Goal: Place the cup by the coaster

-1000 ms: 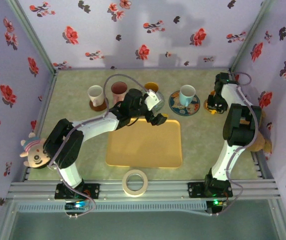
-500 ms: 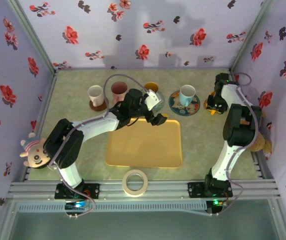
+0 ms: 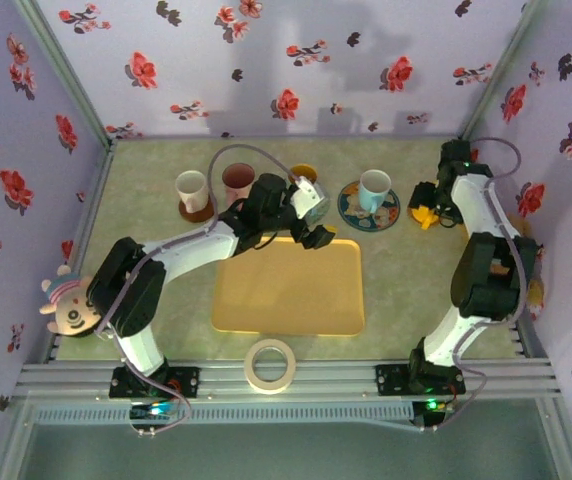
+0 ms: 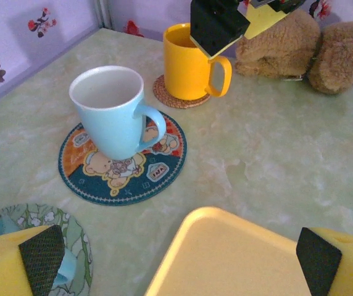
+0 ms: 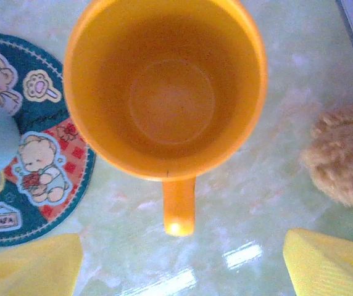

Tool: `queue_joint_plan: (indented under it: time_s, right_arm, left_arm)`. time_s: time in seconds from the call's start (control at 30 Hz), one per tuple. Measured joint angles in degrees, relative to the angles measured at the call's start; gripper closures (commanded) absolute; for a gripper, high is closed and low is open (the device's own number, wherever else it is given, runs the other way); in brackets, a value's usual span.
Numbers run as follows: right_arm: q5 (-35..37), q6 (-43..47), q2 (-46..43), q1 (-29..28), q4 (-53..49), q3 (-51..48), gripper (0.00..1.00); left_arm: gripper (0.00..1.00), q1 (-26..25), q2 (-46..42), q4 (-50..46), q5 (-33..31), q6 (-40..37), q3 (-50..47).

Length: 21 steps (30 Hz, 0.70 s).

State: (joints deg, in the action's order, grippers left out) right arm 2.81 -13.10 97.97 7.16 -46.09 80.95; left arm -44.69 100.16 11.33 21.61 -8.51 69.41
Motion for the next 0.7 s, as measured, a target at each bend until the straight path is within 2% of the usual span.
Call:
queue_joint_plan:
  time_s: [0.27, 0.43, 0.7]
  right_arm:
    - [-3.89, 1.4, -9.77, -0.52, 0.87, -0.66, 0.0]
    - [-4.94, 2.89, -17.9, -2.08, 3.54, -5.18, 0.0]
    - [-12.13, 3.3, -32.89, -2.95, 14.51, -18.01, 0.0]
  left_arm:
    - [0.0, 0.0, -3.19, -1.92, -2.43, -0.39, 2.43]
    - [0.0, 0.04, -7.23, -1.95, -8.87, 0.74, 2.56]
    - [0.0, 0.98, -15.32, -1.25, -20.85, 0.24, 2.19]
